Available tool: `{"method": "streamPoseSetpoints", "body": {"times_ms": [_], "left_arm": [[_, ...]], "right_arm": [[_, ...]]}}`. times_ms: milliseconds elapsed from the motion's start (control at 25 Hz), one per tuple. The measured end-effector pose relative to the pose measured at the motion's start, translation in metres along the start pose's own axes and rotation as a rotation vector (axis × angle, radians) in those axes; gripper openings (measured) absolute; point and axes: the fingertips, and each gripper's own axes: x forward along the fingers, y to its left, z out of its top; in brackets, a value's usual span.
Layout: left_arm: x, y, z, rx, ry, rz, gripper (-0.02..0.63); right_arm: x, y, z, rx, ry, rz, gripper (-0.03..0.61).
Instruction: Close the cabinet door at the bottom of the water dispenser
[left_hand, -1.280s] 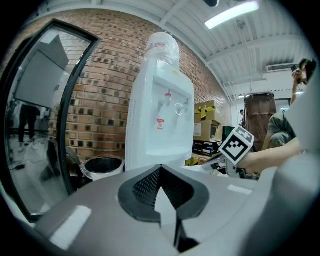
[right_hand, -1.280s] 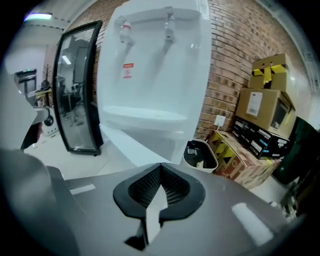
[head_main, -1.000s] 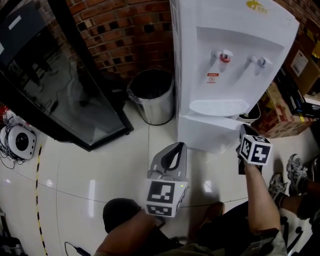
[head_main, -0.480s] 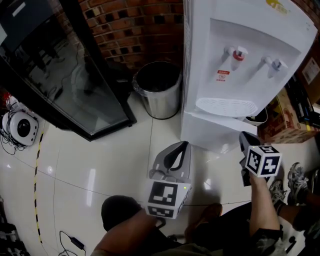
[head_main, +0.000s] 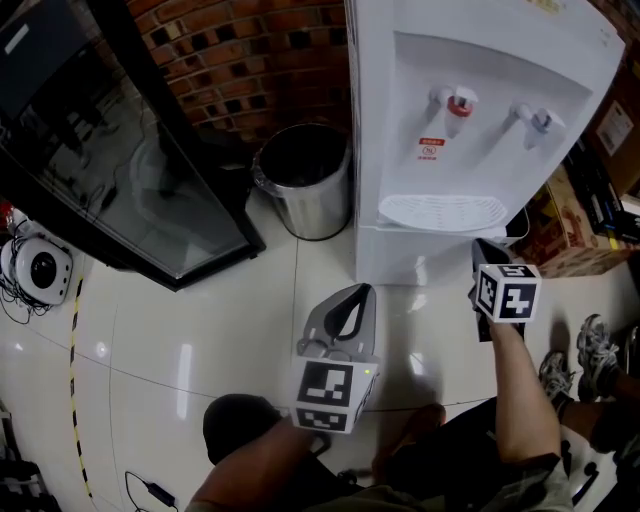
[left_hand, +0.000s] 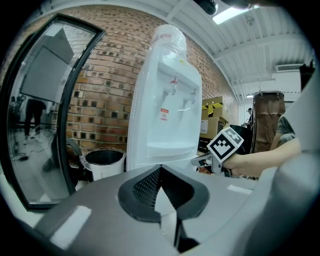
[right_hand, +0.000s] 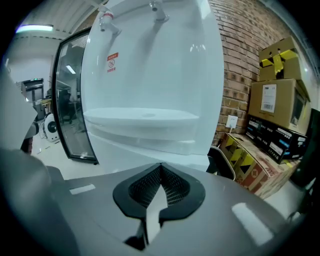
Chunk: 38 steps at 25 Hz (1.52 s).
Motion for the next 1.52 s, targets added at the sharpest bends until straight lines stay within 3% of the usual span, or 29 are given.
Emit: {"method": "streamPoseSetpoints", "body": {"times_ms": [400,800,1120,1520], "left_arm": [[-0.004,0.011,-0.001,-0.004,-0.001,0.019,0.000],[-0.030,0.039,0.012,0.020,-0.034,0.027,0.000],[-0.083,0.090,0.027,0.031,-0.067,0.056,0.000],[-0.156,0.131,0.058,0.010,-0.146,0.050,0.000]], "right_arm": [[0.013,-0.013,0.002,0.064,-0.023,-0.035,0.000],[-0.051,0.048,0.055,0.065,-0.151,0.031,0.000],[-0.132,0.152,0.107,0.005,-0.344,0.194,0.000],[-0.164,0.266,0.109,-0.104,-0.356,0.299,0.001]]}}
